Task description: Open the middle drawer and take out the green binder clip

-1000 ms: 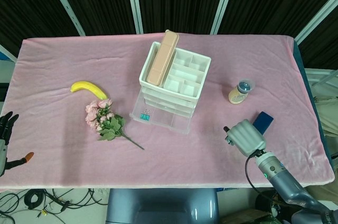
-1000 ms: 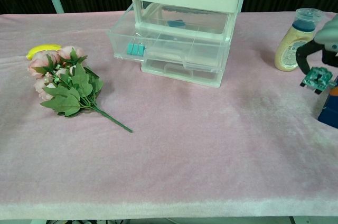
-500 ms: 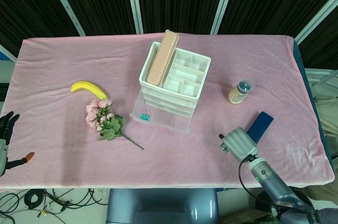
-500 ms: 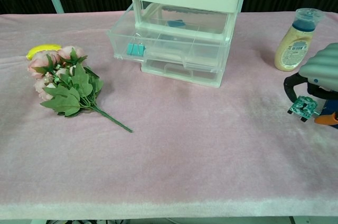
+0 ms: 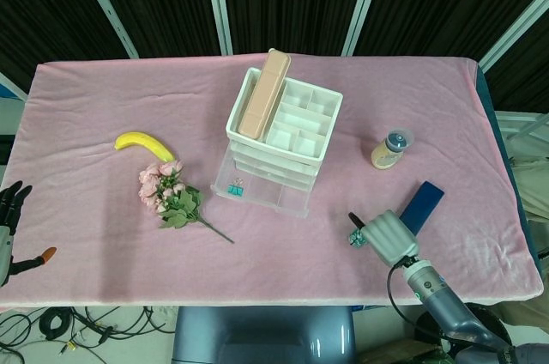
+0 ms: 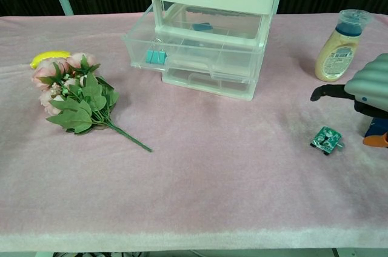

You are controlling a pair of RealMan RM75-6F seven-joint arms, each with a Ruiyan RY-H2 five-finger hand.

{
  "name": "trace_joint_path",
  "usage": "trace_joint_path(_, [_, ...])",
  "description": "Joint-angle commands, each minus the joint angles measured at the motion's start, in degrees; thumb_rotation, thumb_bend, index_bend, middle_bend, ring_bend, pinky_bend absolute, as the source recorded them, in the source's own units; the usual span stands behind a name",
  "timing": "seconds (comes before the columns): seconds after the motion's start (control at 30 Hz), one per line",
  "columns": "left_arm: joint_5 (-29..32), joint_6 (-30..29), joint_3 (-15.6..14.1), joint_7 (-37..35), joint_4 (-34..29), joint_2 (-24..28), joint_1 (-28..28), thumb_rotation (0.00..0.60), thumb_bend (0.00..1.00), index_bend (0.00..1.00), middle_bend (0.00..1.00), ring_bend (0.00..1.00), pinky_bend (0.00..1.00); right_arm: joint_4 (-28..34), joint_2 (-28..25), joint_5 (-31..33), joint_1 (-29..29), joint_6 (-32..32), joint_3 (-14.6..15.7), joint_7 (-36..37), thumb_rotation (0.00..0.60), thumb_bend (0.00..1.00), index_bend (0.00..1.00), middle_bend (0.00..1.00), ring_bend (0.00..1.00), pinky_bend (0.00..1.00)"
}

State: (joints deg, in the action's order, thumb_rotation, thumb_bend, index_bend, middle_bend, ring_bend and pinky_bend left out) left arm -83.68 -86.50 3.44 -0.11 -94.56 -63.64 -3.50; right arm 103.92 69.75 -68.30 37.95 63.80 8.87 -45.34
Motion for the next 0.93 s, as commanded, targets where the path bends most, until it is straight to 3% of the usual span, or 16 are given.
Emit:
trace_joint_path(0.03, [0.0,0.0,0.0,0.0,0.0,0.0,0.0,0.600,0.00,0.00,0.00,0.00,0.00,0.8,-1.4,-2.5,-1.8,2.8,0.2,1.0,0.600,0.12,0.16,0.88,0.89,0.78])
trace_joint_path(0.17, [-0.2,-0.1,0.0,0.0,0.1,0.0,0.0,0.600,0.00,0.00,0.00,0.00,0.00,1.2,-3.8,-7.2,-4.9,8.6,0.9,2.6,0.600,0.12,0.14,0.83,0.84,0.73])
trace_joint_path(0.27, [-0.3,-0.1,-0.1,0.2,0.2,-0.1,0.0,0.600,0.00,0.00,0.00,0.00,0.00,0.7,-5.8,-11.0,-8.2,14.5,1.6,5.1,0.600,0.12,0.12,0.69,0.73,0.61])
trace_joint_path(0.3, [-0.4,-0.1,-0.1,0.3,0.2,-0.1,0.0,0.600,0.00,0.00,0.00,0.00,0.00,0.3,-6.5,-12.1,-9.8,17.0,1.8,6.6,0.600,0.12,0.10,0.61,0.66,0.55])
trace_joint_path(0.43, [-0.6,-0.3,-0.2,0.8,0.4,-0.2,0.1,0.600,0.00,0.00,0.00,0.00,0.00,-3.0,-8.2,-16.6,-14.8,23.9,2.9,13.1,0.600,0.11,0.00,0.24,0.22,0.27])
trace_joint_path(0.53, [-0.8,-0.6,-0.3,1.2,0.5,-0.3,0.1,0.600,0.00,0.00,0.00,0.00,0.00,-6.1,-8.7,-19.0,-18.3,27.8,3.8,17.5,0.600,0.07,0.00,0.04,0.03,0.17])
trace_joint_path(0.77, [-1.5,-0.1,-1.1,3.3,0.6,-0.1,0.1,0.600,0.00,0.00,0.00,0.00,0.00,-12.2,-7.5,-20.0,-25.1,34.4,3.5,26.4,0.600,0.04,0.00,0.00,0.00,0.14])
trace_joint_path(0.93, [-2.5,-0.6,-1.4,3.9,0.9,-0.3,0.3,0.600,0.00,0.00,0.00,0.00,0.00,-15.8,-6.0,-20.2,-27.1,35.2,2.1,30.6,0.600,0.04,0.00,0.00,0.00,0.14])
